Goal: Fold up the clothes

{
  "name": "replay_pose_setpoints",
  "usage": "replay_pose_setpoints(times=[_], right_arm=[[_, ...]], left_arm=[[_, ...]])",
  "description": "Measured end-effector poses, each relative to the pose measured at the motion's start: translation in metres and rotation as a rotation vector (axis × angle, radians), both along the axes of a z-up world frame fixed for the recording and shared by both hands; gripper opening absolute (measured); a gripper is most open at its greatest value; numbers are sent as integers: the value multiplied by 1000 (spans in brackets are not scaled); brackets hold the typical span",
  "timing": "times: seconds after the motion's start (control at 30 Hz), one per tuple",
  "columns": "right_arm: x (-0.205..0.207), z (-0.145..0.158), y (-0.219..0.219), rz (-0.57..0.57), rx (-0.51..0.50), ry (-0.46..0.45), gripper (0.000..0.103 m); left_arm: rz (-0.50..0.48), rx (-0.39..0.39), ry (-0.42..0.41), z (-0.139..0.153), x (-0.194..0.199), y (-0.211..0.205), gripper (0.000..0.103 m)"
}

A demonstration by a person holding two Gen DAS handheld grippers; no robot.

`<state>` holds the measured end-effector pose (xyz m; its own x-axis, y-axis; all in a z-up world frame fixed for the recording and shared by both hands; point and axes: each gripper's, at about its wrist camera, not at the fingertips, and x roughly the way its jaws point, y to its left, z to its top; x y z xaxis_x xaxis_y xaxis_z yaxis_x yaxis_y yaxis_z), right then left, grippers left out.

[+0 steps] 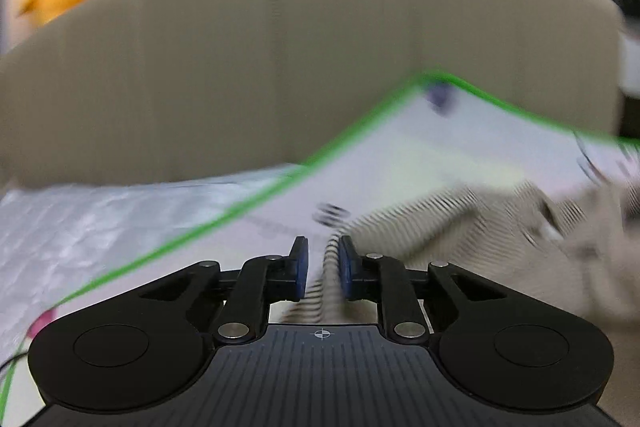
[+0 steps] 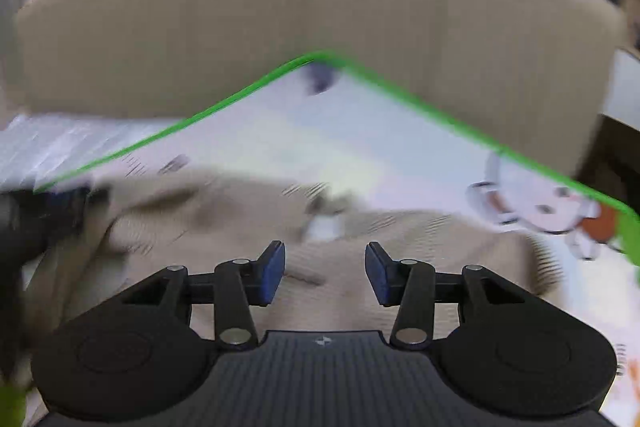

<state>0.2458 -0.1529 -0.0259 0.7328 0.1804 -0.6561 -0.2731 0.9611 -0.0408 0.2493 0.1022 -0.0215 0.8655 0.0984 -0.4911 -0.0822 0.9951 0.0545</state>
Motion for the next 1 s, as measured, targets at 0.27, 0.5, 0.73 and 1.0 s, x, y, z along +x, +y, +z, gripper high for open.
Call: replay_pose_setpoints(times=[0.27,0.5,0.73,1.0], right_arm=[[-9,-68,31,84,-17,233,59],[-17,-34,28,93,54,138,59],[44,-8,82,102,159,69,59],[73,-54,80,-49,174,155,59]], left_arm=[[185,-175,118,-8,6,57,32],[126,-166,74,1,7,41,79],[94,-237,109,-1,11,53,91],[4,-230,142,-14,15,42,93]])
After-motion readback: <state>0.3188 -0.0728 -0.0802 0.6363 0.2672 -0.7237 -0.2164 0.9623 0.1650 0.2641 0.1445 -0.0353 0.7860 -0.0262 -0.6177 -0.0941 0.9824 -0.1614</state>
